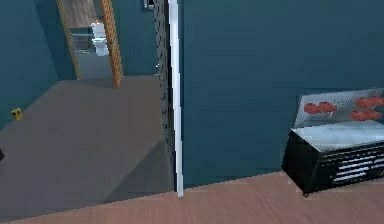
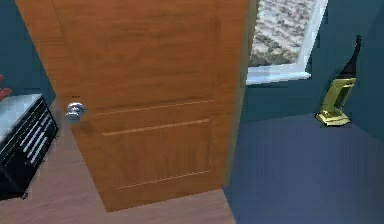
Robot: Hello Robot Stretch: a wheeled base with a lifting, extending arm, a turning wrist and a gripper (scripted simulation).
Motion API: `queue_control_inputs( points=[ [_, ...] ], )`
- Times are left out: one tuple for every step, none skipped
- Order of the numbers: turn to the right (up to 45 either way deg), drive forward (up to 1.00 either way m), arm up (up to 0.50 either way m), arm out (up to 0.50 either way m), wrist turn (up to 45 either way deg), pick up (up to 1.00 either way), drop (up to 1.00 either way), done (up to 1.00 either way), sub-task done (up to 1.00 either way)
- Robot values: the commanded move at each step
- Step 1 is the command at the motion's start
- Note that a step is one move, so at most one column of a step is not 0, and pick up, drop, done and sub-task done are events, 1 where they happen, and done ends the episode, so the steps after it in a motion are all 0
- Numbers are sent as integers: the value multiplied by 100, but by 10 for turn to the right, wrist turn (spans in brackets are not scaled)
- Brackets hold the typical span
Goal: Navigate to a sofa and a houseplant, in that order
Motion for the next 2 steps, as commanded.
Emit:
queue_control_inputs(
  points=[
    [-120, 0, 0, 0, 0, 0, 0, 0, 0],
    [0, 10, 0, 0, 0, 0, 0, 0, 0]
  ],
)
